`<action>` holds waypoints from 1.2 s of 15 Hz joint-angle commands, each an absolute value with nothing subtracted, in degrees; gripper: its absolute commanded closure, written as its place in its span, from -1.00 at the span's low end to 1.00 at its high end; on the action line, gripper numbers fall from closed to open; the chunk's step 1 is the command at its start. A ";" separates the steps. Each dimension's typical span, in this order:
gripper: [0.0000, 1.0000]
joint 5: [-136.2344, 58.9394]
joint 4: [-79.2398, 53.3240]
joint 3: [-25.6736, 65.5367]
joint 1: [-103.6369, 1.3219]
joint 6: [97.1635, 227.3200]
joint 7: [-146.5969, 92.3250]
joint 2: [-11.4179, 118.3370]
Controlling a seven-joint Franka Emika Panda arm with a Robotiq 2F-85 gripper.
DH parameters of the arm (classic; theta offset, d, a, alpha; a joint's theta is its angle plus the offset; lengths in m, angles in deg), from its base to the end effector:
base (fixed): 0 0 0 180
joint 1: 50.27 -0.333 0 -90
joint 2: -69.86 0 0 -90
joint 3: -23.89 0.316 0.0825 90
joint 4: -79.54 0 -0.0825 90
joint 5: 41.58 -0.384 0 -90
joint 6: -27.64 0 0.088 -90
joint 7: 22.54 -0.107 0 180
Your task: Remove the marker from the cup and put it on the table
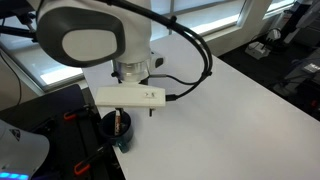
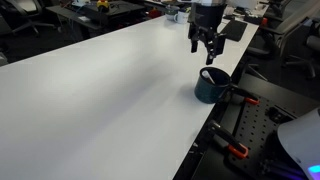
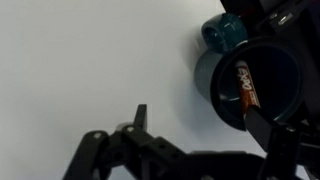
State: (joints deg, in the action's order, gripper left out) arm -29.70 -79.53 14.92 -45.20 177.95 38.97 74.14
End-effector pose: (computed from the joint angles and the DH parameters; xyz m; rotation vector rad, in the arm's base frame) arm 0.3660 -0.0851 0.2280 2.7260 1.5135 -0.1759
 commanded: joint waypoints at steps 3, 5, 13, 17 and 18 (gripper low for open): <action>-1.00 -34.52 -80.56 16.99 -46.70 181.30 37.59 75.80; -1.00 -32.52 -79.33 17.72 -46.55 179.22 35.14 75.20; -1.00 -29.48 -79.28 17.53 -46.50 166.84 34.65 77.32; -1.00 -29.16 -79.32 17.47 -46.34 169.12 33.23 76.10; -1.00 -29.24 -79.31 17.55 -46.33 170.57 32.50 75.23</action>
State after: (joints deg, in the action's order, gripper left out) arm -29.41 -79.36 17.54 -46.33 166.89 34.50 77.61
